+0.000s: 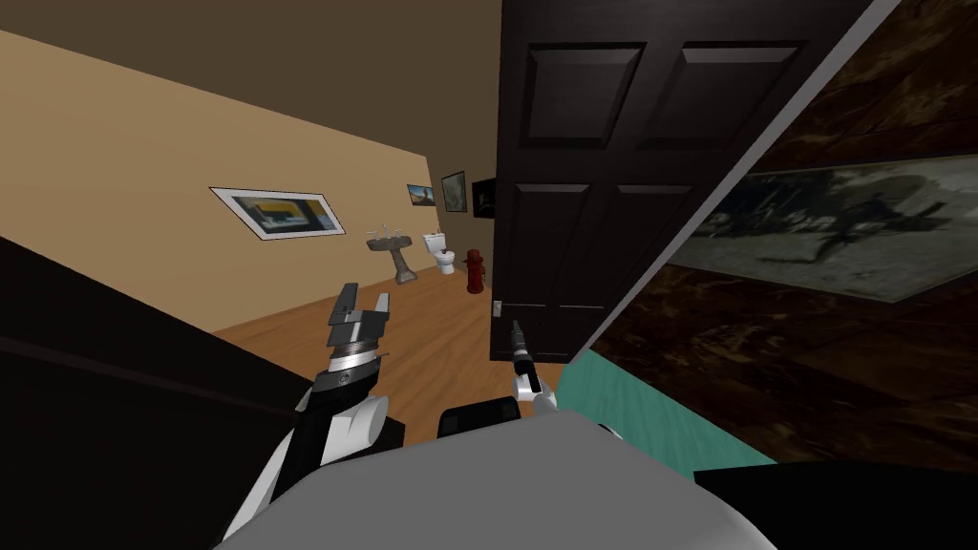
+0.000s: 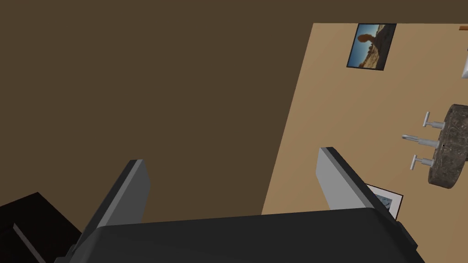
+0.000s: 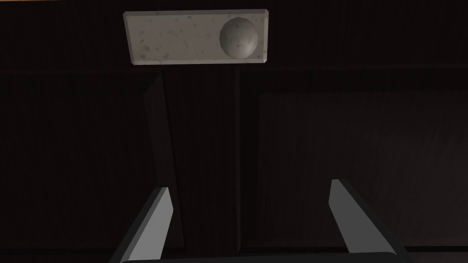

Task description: Push the door open

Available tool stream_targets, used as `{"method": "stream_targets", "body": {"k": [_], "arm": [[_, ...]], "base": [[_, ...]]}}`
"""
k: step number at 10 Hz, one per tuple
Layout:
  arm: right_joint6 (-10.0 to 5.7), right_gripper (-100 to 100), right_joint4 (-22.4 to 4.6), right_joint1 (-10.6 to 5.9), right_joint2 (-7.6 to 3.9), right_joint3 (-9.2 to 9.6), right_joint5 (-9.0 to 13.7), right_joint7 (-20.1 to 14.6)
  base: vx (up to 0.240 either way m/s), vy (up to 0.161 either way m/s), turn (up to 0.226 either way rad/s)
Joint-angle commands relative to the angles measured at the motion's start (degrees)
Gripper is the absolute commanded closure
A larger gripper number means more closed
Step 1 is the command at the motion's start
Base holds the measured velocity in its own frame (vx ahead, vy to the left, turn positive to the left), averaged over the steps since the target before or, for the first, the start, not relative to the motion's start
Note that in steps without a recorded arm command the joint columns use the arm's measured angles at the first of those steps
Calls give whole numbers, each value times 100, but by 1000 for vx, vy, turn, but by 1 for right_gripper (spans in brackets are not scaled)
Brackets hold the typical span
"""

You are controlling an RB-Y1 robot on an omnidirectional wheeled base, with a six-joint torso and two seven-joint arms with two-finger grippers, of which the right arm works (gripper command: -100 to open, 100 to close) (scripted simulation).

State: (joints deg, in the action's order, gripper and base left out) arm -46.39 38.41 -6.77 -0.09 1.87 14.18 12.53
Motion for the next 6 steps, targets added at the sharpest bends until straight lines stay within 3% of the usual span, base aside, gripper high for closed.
{"method": "stream_targets", "body": {"k": [1, 4, 5, 6], "arm": [[72, -100, 170, 110, 62, 162, 43, 18], [115, -100, 300, 192, 277, 449, 140, 70], [126, -100, 335, 211, 248, 412, 124, 74], [136, -100, 343, 215, 140, 411, 126, 71]], "base": [[-42, 51, -101], [-77, 117, -133], [-27, 72, -20], [88, -45, 15]]}}
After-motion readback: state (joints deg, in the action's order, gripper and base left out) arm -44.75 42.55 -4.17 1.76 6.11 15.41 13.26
